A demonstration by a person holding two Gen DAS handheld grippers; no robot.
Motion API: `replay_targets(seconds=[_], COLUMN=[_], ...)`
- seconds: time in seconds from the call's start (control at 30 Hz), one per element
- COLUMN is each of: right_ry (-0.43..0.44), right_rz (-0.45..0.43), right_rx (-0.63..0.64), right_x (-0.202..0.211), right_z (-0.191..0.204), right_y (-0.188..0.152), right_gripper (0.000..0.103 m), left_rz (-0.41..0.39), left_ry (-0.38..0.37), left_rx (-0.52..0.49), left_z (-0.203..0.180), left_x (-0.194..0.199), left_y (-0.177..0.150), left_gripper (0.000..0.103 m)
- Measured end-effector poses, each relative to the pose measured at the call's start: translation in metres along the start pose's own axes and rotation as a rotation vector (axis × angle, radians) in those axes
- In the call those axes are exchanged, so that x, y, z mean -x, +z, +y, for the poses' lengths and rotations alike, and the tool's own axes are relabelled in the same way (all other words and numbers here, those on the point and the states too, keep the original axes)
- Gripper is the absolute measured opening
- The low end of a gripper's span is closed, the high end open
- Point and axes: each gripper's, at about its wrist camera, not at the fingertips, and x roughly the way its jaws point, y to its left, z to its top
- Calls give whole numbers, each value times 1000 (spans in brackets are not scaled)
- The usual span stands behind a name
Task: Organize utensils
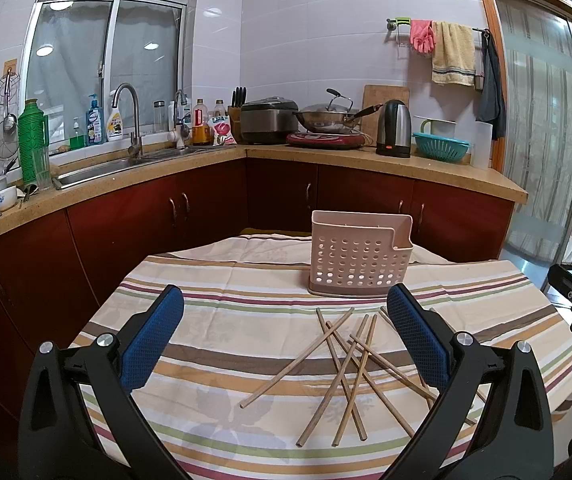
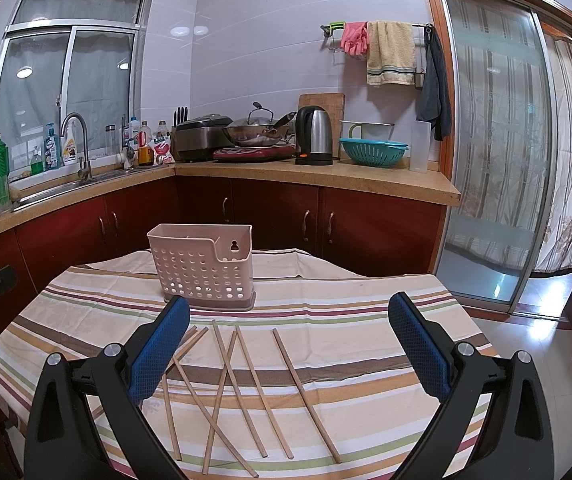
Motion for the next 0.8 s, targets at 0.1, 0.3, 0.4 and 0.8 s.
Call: replay_targets(seconds=[0.1,0.3,0.4,0.8], right_ry=[1,2,2,19], right_rz=[-1,1,0,31], right_rx=[-1,-2,-1,-5], right_x=[-1,0,-1,-9], right_z=[-1,0,-1,2], right_y=[0,0,0,-11], right_gripper=[97,97,97,97], left_rz=[1,-1,0,32], left_ry=[-1,0,0,-5], left_rx=[0,-1,-1,-11], left_z=[0,2,1,10], left_x=[0,0,0,-14], left_y=[0,-1,-1,-19], left_gripper=[99,99,99,99])
